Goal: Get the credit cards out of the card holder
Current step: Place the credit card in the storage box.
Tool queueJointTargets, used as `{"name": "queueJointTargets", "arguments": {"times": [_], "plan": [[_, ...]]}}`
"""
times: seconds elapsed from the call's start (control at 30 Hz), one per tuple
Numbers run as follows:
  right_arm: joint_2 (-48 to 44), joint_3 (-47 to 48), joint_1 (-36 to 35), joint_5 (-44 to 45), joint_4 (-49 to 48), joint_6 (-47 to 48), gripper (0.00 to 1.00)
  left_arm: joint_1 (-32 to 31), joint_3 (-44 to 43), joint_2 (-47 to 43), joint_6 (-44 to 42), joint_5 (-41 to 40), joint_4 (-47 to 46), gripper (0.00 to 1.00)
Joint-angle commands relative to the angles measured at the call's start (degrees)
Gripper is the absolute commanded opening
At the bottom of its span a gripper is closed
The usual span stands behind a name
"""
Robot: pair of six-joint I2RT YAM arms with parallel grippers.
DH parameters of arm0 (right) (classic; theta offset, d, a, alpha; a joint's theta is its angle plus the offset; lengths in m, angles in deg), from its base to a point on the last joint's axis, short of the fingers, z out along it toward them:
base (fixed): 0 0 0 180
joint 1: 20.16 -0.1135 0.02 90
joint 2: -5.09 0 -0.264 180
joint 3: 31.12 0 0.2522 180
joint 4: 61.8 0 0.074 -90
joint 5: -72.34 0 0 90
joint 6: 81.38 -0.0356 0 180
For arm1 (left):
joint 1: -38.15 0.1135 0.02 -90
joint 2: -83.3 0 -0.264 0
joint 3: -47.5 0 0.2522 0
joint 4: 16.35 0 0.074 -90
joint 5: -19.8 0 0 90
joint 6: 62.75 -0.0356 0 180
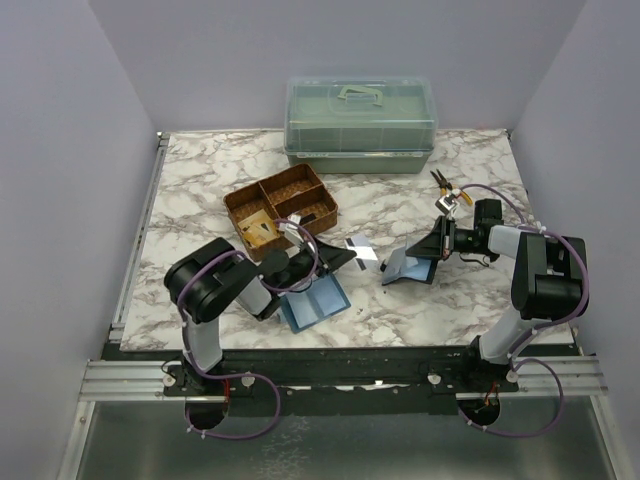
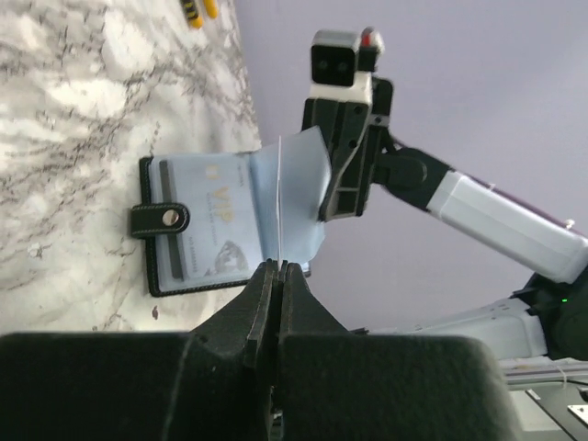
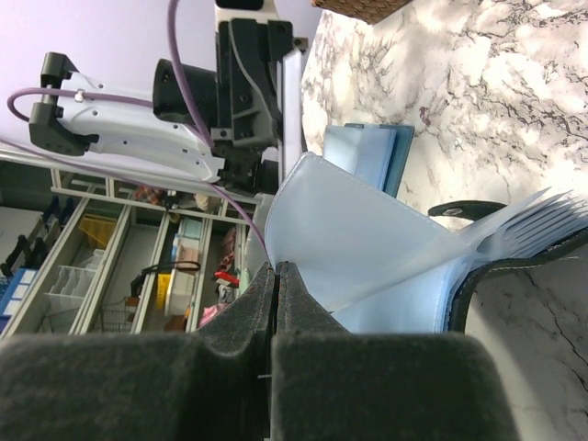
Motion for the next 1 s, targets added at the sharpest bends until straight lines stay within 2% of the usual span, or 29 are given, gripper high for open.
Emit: {"name": "queueJointTargets", "arguments": {"times": [0.0, 0.2, 0.4, 0.53, 0.67, 0.77, 0.97], "plan": [[0.96, 1.8, 0.32, -4.33, 2.44, 2.78, 0.0, 3.26, 0.97, -6.62, -1.55, 2.36, -1.35, 0.0], [1.21, 2.13, 0.33, -4.19, 3.44, 4.06, 0.0, 8.46, -1.57, -16.83, -7.34, 5.3, 17.8, 0.0], [1.02, 2.24, 0.37, -4.19, 3.92, 4.48, 0.0, 14.81, -11.63, -24.86, -20.88, 8.26, 49.96, 0.0], [0.99, 2.27, 0.33, -4.23, 3.99, 4.66, 0.0, 18.03, -21.64, -26.02, -37.0, 6.61, 74.02, 0.0], [1.17, 2.32, 0.33, -4.32, 4.07, 4.79, 0.0, 19.35, -32.54, -23.67, -51.97, 4.02, 90.97, 0.0], [1.07, 2.43, 0.32, -4.32, 4.33, 5.03, 0.0, 20.84, -36.99, -22.18, -56.18, 5.89, 95.11, 0.0], [0.91, 2.4, 0.33, -4.28, 4.34, 5.14, 0.0, 22.65, -36.68, -24.15, -59.5, 7.03, 94.87, 0.0]]}}
